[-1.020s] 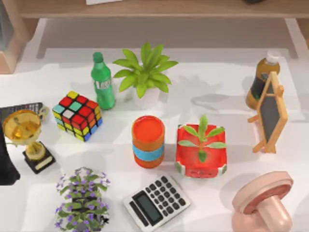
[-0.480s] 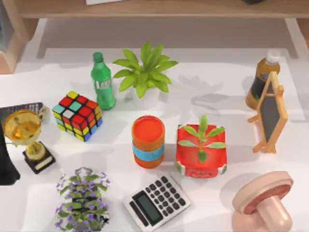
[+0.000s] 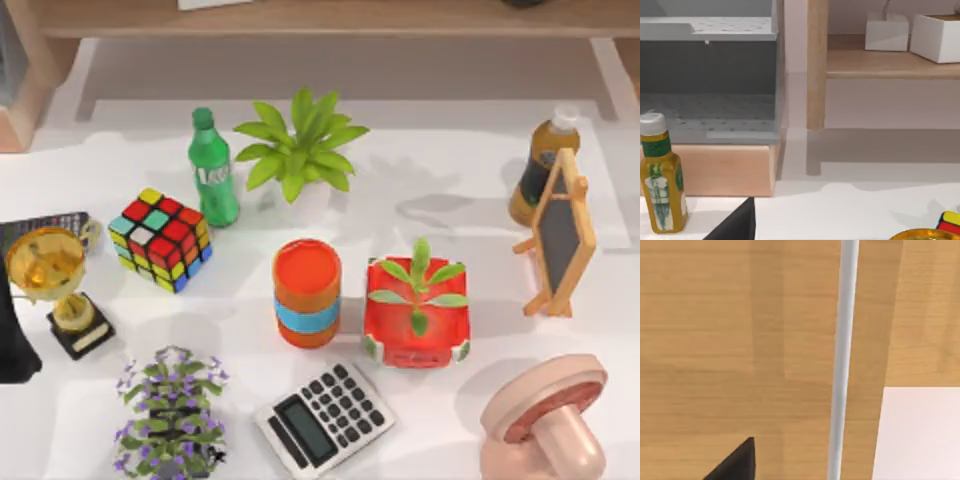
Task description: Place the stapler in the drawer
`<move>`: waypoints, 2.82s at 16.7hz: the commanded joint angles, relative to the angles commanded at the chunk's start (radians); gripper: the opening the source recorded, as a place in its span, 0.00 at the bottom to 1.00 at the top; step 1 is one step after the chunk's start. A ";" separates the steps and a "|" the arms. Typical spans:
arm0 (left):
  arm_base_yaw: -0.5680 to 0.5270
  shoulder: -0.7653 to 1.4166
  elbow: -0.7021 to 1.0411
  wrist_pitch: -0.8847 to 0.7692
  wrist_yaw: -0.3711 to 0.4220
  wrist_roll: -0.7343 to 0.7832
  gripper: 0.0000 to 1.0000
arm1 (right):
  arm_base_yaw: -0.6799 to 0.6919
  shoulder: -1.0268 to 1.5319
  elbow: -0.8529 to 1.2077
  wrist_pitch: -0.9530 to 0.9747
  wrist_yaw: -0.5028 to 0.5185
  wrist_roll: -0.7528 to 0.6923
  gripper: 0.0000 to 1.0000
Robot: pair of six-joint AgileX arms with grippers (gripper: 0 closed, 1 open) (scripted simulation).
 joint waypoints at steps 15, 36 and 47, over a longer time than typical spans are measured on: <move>0.000 0.000 0.000 0.000 0.000 0.000 1.00 | 0.085 0.059 0.057 -0.033 0.053 -0.010 1.00; 0.000 0.000 0.000 0.000 0.000 0.000 1.00 | 0.085 0.059 0.057 -0.033 0.053 -0.010 0.00; 0.000 0.000 0.000 0.000 0.000 0.000 1.00 | 0.180 0.130 0.237 -0.151 0.150 -0.010 0.00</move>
